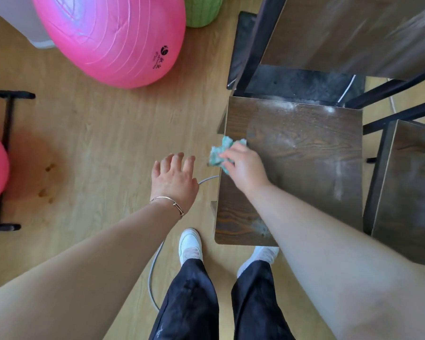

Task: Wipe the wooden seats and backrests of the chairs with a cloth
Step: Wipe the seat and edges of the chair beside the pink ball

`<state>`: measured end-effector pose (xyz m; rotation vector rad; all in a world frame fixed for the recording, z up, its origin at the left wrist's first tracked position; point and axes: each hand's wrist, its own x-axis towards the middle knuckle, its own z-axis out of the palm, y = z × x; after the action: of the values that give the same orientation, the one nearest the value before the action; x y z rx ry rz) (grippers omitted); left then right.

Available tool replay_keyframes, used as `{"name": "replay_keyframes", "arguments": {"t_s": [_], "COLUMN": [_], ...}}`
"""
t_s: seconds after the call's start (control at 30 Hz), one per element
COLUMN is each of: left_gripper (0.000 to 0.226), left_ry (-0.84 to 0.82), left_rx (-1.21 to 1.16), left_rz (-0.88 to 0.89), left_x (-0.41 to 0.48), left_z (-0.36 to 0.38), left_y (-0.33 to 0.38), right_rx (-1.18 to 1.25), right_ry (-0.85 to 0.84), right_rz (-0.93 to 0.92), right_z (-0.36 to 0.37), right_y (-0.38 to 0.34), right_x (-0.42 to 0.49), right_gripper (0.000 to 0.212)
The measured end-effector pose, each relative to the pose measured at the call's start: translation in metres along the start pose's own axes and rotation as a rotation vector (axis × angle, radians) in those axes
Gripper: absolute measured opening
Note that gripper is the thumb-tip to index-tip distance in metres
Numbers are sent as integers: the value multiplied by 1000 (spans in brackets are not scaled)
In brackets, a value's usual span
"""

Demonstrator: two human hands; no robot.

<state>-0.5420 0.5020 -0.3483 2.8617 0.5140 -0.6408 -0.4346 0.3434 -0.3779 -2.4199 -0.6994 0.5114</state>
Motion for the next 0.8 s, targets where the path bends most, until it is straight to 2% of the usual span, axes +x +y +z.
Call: {"name": "replay_keyframes", "arguments": {"t_s": [0.37, 0.47, 0.6, 0.8], "left_gripper": [55, 55, 55, 55], "left_ry": [-68, -76, -75, -36], "left_rx": [7, 6, -3, -26], "left_rz": [14, 4, -3, -24], "left_x": [-44, -47, -41, -12], "left_z": [14, 19, 20, 5], "left_y": [2, 5, 12, 28], "right_rx": [72, 75, 131, 46], "right_ry": [-255, -336, -241, 0], "right_rz": [29, 80, 55, 156], "right_z": [57, 60, 41, -30], "right_y": [-14, -15, -11, 18], "right_x": [-168, -177, -158, -26], "right_gripper": [19, 38, 20, 17]}}
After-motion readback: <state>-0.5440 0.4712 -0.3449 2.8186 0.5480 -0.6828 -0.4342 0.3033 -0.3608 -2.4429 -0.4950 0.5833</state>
